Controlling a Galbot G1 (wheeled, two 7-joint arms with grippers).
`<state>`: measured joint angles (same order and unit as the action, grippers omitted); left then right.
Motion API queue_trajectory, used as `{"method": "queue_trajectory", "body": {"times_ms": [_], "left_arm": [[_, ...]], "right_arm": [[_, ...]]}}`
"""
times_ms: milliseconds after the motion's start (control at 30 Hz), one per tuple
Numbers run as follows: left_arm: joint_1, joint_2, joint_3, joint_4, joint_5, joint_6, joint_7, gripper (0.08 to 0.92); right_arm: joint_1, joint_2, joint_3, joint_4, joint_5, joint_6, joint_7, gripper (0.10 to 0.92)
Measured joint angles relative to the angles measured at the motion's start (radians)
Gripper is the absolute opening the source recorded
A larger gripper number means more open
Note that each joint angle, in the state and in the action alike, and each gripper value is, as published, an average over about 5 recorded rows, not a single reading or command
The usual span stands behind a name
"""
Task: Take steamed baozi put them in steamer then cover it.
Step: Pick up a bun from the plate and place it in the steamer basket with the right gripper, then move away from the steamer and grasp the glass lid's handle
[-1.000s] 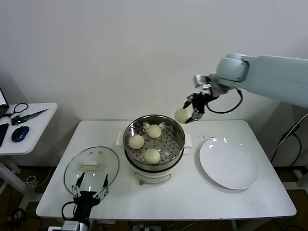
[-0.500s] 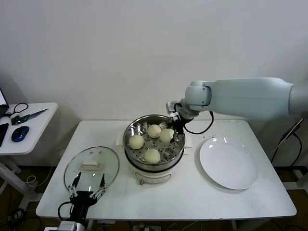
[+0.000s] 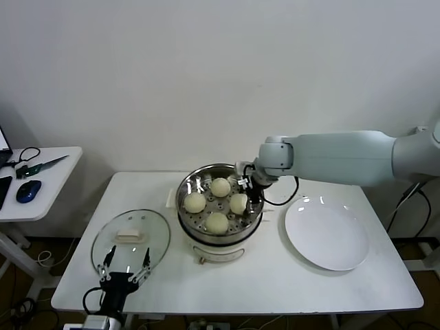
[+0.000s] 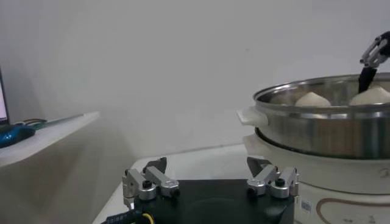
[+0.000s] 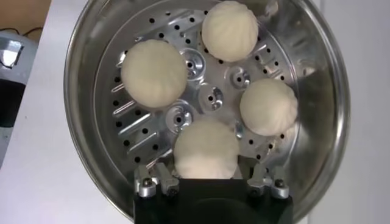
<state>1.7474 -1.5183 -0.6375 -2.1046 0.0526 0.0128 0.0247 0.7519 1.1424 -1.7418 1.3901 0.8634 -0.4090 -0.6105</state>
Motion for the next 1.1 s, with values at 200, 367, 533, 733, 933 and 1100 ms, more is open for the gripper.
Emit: {"method": "queue_trajectory", "body": {"times_ms": [200, 367, 533, 733, 933, 1100], "left_arm": [[0.001, 0.002, -0.004, -0.007, 0.000, 0.007, 0.000, 0.823], [0.004, 0.007, -0.003, -0.020, -0.001, 0.022, 0.002, 0.823], [0.000, 0.019, -0.007, -0.034, 0.004, 0.034, 0.002, 0.823], [-0.011, 0.033, -0.014, -0.054, 0.004, 0.062, 0.003, 0.823], [-0.017, 0.048, -0.007, -0.076, -0.002, 0.084, -0.004, 0.823], [-0.032, 0.061, 0.005, -0.079, 0.006, 0.094, -0.004, 0.823]], "right_arm": [[0.009, -0.007, 0.009, -0.001, 0.007, 0.016, -0.010, 0.822], [0.059, -0.039, 0.024, -0.001, 0.029, 0.042, -0.046, 0.823], [0.105, -0.114, 0.065, 0.011, 0.075, 0.046, -0.056, 0.823], [0.041, -0.276, 0.234, 0.027, 0.109, 0.044, 0.074, 0.823], [-0.205, -0.463, 0.558, 0.056, 0.069, 0.090, 0.252, 0.823], [-0.521, -0.587, 0.888, 0.090, -0.009, 0.152, 0.346, 0.823]]}}
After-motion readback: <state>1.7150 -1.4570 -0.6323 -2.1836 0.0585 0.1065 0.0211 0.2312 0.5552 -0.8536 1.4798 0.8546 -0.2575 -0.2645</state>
